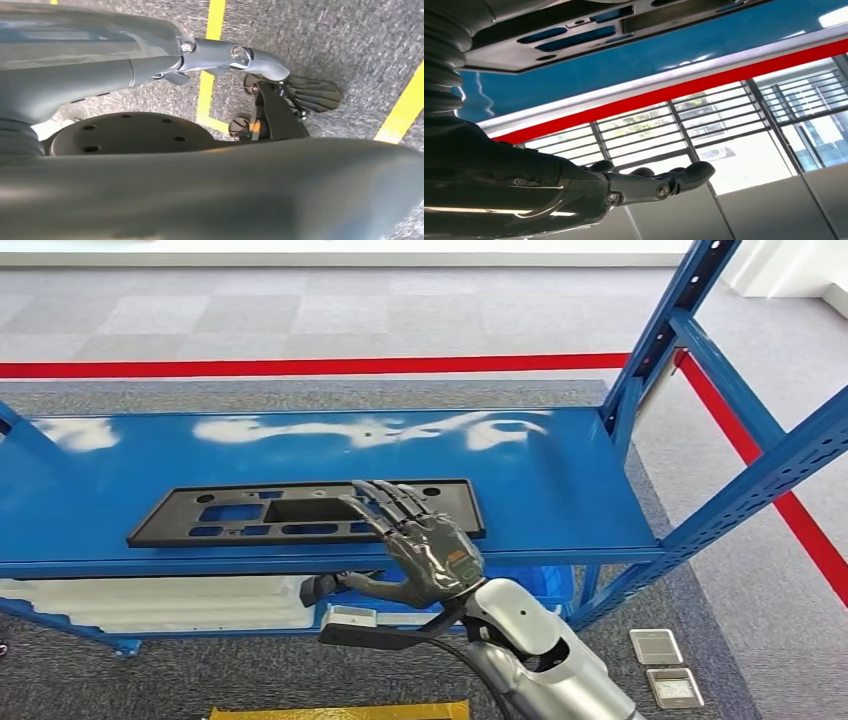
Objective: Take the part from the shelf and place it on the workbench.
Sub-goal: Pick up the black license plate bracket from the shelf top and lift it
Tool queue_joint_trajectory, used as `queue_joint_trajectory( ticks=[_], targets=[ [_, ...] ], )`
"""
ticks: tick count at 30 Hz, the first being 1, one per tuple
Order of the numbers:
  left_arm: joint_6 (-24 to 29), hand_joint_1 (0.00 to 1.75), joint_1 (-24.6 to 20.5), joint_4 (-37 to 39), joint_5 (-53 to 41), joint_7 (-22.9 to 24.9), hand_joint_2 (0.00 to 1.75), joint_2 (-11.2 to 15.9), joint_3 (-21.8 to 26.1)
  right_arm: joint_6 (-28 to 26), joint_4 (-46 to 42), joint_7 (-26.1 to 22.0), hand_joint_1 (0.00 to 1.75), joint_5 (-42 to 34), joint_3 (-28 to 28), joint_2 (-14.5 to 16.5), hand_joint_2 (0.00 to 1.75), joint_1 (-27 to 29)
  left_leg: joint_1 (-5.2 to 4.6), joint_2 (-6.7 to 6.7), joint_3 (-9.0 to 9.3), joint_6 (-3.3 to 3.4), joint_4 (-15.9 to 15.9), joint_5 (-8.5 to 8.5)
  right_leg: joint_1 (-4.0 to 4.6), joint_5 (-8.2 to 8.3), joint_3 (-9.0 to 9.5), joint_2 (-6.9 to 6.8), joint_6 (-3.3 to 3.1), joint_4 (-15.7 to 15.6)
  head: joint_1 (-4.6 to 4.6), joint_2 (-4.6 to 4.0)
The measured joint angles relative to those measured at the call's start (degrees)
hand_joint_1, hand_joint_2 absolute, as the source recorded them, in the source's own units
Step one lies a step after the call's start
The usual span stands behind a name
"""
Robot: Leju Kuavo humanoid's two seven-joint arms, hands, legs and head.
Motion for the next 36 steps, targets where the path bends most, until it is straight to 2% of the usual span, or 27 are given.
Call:
queue_joint_trajectory(
  ticks=[6, 8, 16, 24, 36],
  targets=[
    [-0.2, 0.00, -0.1, 0.0, -1.6, 0.3, 0.00, 0.0, -0.4, -1.9, 2.4, 2.3, 0.00, 6.7, 1.5, 0.8, 1.75, -2.0, -0.14, 0.00, 0.01, 0.27, 0.1, -0.06, -0.12, 0.16, 0.14, 0.00, 0.98, -0.4, 0.00, 0.01],
    [-0.3, 0.00, -0.1, 0.0, -1.9, 0.3, 0.00, 0.0, -0.7, -2.0, 3.2, 2.7, 0.00, 7.4, 1.6, 1.0, 1.75, -2.4, -0.15, 0.00, 0.02, 0.28, 0.1, -0.06, -0.13, 0.17, 0.13, 0.00, 1.11, -0.4, -0.01, 0.00],
    [-0.5, 0.00, -0.2, 0.0, -3.0, 0.3, 0.00, 0.0, -1.4, -1.6, 7.6, 3.9, 0.00, 8.7, 1.7, 1.6, 1.75, -4.0, -0.01, 0.00, 0.16, 0.27, 0.0, -0.05, 0.01, 0.13, 0.12, 0.01, 1.15, -0.3, -0.02, 0.00],
    [-0.6, 0.00, -0.2, 0.0, -4.8, 0.2, 0.00, 0.0, -1.5, -1.9, 16.0, 4.3, 0.00, 10.0, 0.4, 1.8, 1.75, -6.3, 0.05, 0.00, 0.16, 0.26, 0.0, -0.05, 0.07, 0.12, 0.13, 0.02, 1.14, -0.3, -0.02, 0.01],
    [-0.9, 0.00, -0.2, 0.0, -8.4, 0.2, 0.00, 0.0, -1.5, -7.8, 32.5, 6.9, 0.00, 16.5, -3.4, 3.2, 1.75, -9.3, 0.05, 0.00, 0.17, 0.26, 0.0, -0.05, 0.06, 0.12, 0.13, 0.01, 1.14, -0.3, -0.01, 0.00]
  ],
)
